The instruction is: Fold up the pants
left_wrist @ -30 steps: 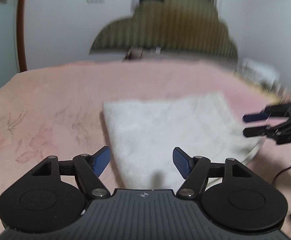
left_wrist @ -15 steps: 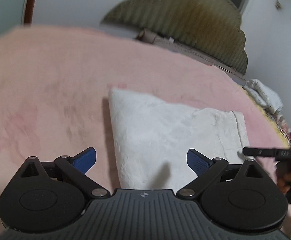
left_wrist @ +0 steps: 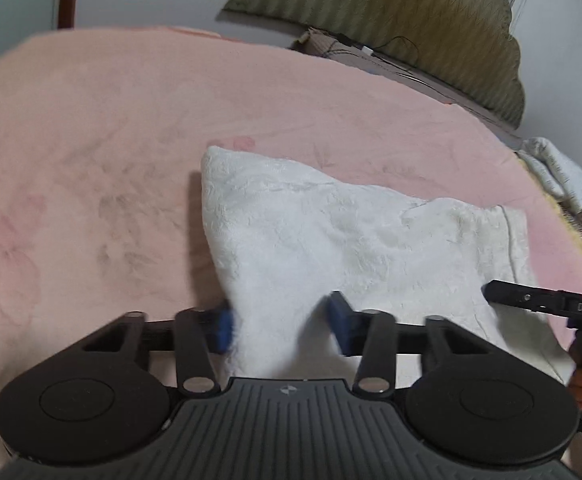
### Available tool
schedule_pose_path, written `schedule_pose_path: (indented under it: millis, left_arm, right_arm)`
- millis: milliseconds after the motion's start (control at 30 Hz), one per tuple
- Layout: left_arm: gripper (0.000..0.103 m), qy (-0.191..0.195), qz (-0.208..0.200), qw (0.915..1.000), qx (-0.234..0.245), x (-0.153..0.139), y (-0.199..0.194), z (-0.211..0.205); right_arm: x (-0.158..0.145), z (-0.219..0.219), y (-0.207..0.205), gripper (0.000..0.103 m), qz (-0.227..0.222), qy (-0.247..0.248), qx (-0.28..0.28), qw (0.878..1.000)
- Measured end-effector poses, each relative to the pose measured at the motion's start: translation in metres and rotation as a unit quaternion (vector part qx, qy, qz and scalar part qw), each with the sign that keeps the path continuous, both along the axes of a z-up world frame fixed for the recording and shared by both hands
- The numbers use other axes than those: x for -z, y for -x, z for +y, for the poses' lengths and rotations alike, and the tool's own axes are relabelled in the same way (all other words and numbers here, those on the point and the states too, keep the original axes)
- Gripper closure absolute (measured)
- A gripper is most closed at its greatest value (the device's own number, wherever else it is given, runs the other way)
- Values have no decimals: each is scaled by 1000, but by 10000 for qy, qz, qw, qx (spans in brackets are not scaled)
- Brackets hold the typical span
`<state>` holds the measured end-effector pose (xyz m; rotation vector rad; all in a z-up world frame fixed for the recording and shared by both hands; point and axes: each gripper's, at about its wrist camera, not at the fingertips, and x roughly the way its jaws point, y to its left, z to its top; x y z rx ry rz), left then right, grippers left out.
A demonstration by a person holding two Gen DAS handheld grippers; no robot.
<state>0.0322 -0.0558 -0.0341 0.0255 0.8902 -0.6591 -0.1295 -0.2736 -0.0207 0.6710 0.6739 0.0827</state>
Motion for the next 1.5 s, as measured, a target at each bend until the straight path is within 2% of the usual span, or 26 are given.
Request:
schedule_pose_path:
  millis: [67, 267, 600, 800, 867, 900, 967, 1000, 1033, 1067, 1133, 1233, 1267, 1300, 1367, 1400, 1467, 1500]
  left_arm:
    - [71, -182, -188, 9996, -107, -5, 7, -5]
    - [79, -381, -546, 9973, -303, -17, 23, -12]
    - [89, -391, -809, 9953, -364, -31, 31, -8]
    - [92, -220, -1204, 9911, -517, -44, 41, 0]
    - [96, -230, -1514, 9863, -616, -53, 46, 2]
    - [103, -290, -1829, 9801, -716, -59, 49, 4]
    - [103, -385, -2396, 9660, -891, -74, 52, 8]
    - [103, -330, -2376, 9667, -888, -81, 46, 12]
    - [103, -265, -2199, 9715, -845, -85, 38, 15]
    - [103, -166, -1920, 9773, -881, -86, 26, 21]
    - [101, -5, -1494, 9833, -1041, -84, 12, 35]
    - [73, 139, -656, 9933, -943, -67, 5, 52]
    - [53, 189, -358, 9951, -906, -58, 2, 57]
    - [39, 215, -121, 9959, -872, -48, 2, 59]
    - [36, 171, 182, 9968, -766, -30, 1, 61]
    - [36, 155, 313, 9968, -719, -23, 2, 59]
    - [33, 395, 727, 9945, -640, -9, -3, 57]
    - [27, 577, 904, 9923, -613, -5, -4, 55]
  right_arm:
    - [-2, 4, 0, 68, -15, 61, 71, 10000]
    - [-7, 7, 5, 73, -80, 86, 176, 9998]
    - [-21, 11, 7, 79, -164, 207, 203, 9994]
    - [-46, 16, 9, 83, -466, 309, 65, 9984]
    - [-60, 19, 4, 83, -593, 425, -52, 9973]
    - [-67, 21, 0, 83, -659, 485, -116, 9966]
    - [-78, 22, -10, 83, -799, 560, -251, 9949]
    - [-82, 23, -16, 83, -871, 576, -324, 9940]
    - [-87, 25, -24, 83, -930, 628, -375, 9930]
    - [-90, 26, -32, 83, -931, 717, -407, 9922]
    - [-90, 27, -45, 84, -830, 871, -483, 9916]
    - [-78, 19, -48, 83, -533, 989, -488, 9925]
    - [-72, 15, -46, 83, -410, 974, -458, 9933]
    - [-65, 10, -43, 80, -303, 941, -417, 9942]
    - [-49, 1, -36, 77, -72, 860, -305, 9958]
    - [-42, -2, -34, 72, 26, 797, -262, 9965]
    - [-29, -10, -34, 62, 208, 585, -219, 9978]
    - [-23, -13, -36, 51, 286, 496, -229, 9981]
